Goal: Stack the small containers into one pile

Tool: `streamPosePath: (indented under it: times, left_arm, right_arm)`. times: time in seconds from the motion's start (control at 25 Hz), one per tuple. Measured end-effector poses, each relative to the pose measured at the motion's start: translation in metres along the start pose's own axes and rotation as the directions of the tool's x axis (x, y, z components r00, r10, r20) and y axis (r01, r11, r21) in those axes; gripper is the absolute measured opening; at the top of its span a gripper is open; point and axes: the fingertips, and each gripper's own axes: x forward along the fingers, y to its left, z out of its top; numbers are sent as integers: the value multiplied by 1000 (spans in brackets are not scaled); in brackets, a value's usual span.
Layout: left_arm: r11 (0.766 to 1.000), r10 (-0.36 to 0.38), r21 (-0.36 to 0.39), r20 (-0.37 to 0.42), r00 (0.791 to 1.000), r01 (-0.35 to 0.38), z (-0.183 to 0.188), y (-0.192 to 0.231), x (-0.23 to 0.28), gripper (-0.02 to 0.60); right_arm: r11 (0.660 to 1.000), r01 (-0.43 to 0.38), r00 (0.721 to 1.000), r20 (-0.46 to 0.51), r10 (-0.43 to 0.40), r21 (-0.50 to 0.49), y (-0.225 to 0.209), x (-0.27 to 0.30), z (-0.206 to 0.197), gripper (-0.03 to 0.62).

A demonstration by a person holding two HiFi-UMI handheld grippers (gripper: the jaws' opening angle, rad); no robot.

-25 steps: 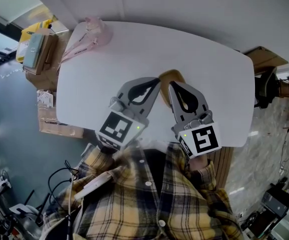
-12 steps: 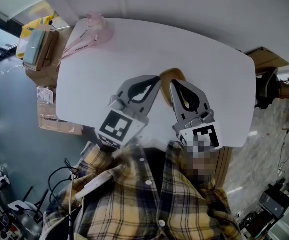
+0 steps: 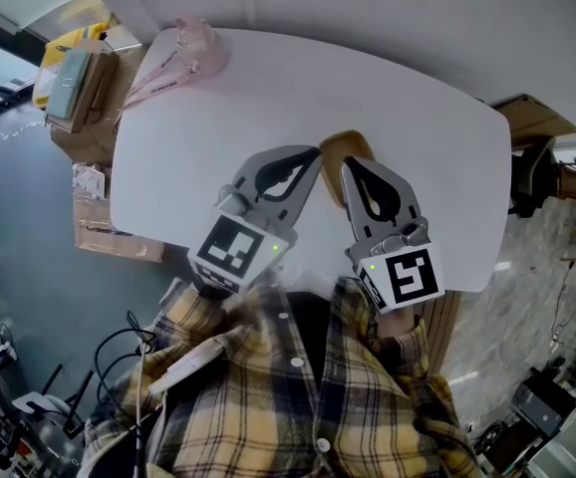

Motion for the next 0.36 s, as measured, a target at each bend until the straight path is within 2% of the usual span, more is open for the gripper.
streamPosePath:
  times: [0.24,0.36]
  left_arm:
    - [999,1,-42,-4,1000,-2,1,-1,0,17]
    - [999,-3,-35,1,1000,3,3,1,1,17]
  right_arm:
    - [1000,-9,1000,-3,9,-5,2,0,-1,15]
    - [1000,-15,1000,-3,15,-10,4,1,-1,15]
